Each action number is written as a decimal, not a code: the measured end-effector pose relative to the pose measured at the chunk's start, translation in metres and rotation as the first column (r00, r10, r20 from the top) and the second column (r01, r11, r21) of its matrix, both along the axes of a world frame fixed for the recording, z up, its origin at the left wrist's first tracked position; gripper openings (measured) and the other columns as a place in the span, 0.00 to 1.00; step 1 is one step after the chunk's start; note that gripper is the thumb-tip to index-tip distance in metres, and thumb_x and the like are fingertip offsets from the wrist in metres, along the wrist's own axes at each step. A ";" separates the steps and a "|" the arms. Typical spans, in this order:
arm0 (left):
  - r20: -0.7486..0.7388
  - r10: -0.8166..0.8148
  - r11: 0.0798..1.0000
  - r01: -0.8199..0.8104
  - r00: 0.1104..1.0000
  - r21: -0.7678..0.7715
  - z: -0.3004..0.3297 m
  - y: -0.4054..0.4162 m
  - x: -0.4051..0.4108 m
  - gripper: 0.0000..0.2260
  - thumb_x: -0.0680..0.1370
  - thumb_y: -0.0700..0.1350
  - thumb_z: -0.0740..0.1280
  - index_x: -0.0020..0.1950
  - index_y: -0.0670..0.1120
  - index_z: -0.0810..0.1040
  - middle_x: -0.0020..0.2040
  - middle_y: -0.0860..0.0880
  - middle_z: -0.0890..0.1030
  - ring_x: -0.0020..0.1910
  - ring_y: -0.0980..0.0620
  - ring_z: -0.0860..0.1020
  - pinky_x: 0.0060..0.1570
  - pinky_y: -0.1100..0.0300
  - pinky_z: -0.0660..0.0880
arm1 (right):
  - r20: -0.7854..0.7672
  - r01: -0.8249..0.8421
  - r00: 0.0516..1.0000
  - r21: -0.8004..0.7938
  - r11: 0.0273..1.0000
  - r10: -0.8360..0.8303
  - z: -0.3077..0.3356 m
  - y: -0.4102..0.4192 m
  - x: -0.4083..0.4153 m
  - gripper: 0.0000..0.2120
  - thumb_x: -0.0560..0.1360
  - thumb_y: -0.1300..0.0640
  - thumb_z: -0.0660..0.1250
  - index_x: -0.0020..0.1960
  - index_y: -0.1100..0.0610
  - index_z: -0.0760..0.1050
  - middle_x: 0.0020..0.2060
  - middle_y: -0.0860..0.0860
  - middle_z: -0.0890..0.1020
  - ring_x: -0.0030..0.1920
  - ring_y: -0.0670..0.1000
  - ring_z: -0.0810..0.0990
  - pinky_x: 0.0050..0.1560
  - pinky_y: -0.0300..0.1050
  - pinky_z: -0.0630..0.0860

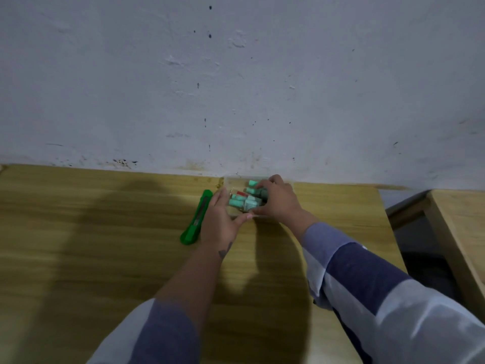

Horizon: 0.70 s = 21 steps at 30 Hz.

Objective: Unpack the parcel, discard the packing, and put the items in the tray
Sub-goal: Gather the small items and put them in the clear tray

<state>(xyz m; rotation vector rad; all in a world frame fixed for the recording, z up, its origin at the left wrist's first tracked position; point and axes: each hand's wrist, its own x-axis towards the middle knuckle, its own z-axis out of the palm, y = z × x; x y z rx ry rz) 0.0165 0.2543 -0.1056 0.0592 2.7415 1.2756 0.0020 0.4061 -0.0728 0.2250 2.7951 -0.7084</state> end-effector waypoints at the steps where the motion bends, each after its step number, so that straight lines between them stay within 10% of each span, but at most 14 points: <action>1: -0.007 0.000 1.000 0.000 1.000 -0.004 0.000 0.000 0.000 0.41 0.69 0.51 0.76 0.75 0.42 0.59 0.73 0.46 0.66 0.69 0.49 0.68 0.68 0.54 0.68 | 0.015 0.001 1.000 0.000 1.000 -0.001 0.001 0.000 0.000 0.34 0.64 0.45 0.76 0.66 0.51 0.70 0.64 0.54 0.68 0.61 0.60 0.71 0.63 0.51 0.70; 12: 0.005 0.018 1.000 -0.018 1.000 0.016 -0.007 0.000 -0.001 0.41 0.69 0.50 0.76 0.76 0.44 0.59 0.73 0.48 0.66 0.70 0.49 0.67 0.67 0.49 0.69 | 0.095 0.385 0.923 -0.180 0.905 -0.374 -0.004 -0.012 -0.002 0.30 0.69 0.56 0.74 0.66 0.61 0.65 0.61 0.59 0.77 0.61 0.58 0.76 0.57 0.48 0.74; 21: -0.006 0.017 1.000 -0.017 1.000 -0.013 -0.008 0.001 -0.002 0.40 0.70 0.51 0.75 0.76 0.45 0.59 0.72 0.49 0.67 0.67 0.50 0.69 0.65 0.55 0.70 | 0.090 0.288 0.957 -0.215 0.933 -0.274 -0.010 -0.013 -0.002 0.22 0.71 0.59 0.70 0.64 0.55 0.71 0.59 0.55 0.80 0.58 0.56 0.79 0.56 0.46 0.74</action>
